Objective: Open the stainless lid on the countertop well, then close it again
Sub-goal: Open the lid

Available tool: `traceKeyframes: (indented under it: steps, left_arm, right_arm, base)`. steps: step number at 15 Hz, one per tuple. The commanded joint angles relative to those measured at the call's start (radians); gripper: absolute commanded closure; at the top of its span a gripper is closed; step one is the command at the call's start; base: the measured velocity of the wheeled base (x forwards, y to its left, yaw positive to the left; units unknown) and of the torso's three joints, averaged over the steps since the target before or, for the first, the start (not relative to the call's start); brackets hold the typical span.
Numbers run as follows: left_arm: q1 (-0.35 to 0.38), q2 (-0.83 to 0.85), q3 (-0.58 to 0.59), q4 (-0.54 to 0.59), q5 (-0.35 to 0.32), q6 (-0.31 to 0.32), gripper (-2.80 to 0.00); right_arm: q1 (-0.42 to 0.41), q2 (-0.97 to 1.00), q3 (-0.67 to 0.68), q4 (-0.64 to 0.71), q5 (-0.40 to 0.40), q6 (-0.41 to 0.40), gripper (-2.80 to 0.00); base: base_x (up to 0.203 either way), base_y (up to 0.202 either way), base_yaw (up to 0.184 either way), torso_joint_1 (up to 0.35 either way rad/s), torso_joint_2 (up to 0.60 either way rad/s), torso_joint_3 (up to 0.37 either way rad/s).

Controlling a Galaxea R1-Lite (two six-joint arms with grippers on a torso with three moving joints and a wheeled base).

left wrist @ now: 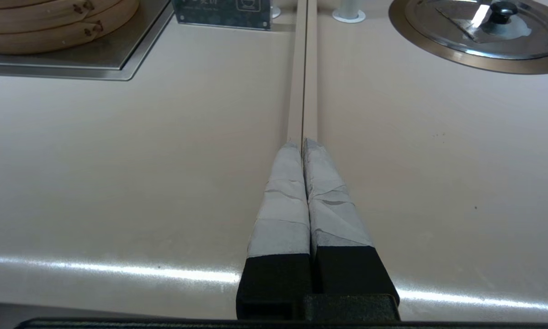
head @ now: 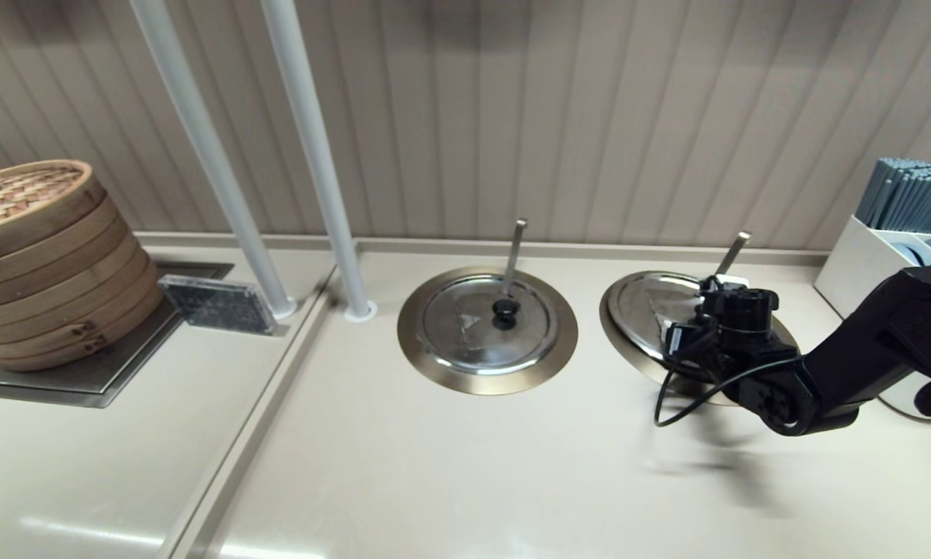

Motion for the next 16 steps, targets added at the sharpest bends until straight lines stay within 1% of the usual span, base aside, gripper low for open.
traceKeyframes:
  steps: [1, 3, 8, 10, 14, 16]
  left_arm:
    - [0.000, 0.000, 0.000, 0.000, 0.000, 0.000, 0.00]
    - [0.000, 0.000, 0.000, 0.000, 0.000, 0.000, 0.00]
    - [0.000, -0.001, 0.001, 0.000, 0.000, 0.001, 0.00]
    - [0.000, 0.000, 0.000, 0.000, 0.000, 0.000, 0.00]
    - [0.000, 0.000, 0.000, 0.000, 0.000, 0.001, 0.00]
    - [0.000, 0.000, 0.000, 0.000, 0.000, 0.000, 0.00]
  right_arm:
    - [-0.010, 0.009, 0.000, 0.020, -0.002, -0.004, -2.80]
    - [-0.011, 0.003, 0.005, 0.050, -0.010, -0.001, -2.80]
    - [-0.041, 0.006, 0.003, 0.056, -0.019, -0.020, -2.80]
    - [-0.040, -0.007, 0.001, 0.045, -0.017, -0.010, -2.80]
    - [-0.040, -0.109, 0.005, 0.026, -0.010, 0.015, -2.80]
    - [-0.038, -0.117, 0.011, 0.021, -0.011, 0.018, -2.80]
  base:
    - [0.000, 0.000, 0.000, 0.000, 0.00, 0.000]
    - [0.000, 0.000, 0.000, 0.000, 0.00, 0.000]
    - [0.000, 0.000, 0.000, 0.000, 0.00, 0.000]
    - [0.000, 0.000, 0.000, 0.000, 0.00, 0.000]
    - [0.000, 0.000, 0.000, 0.000, 0.00, 0.000]
    - [0.000, 0.000, 0.000, 0.000, 0.00, 0.000]
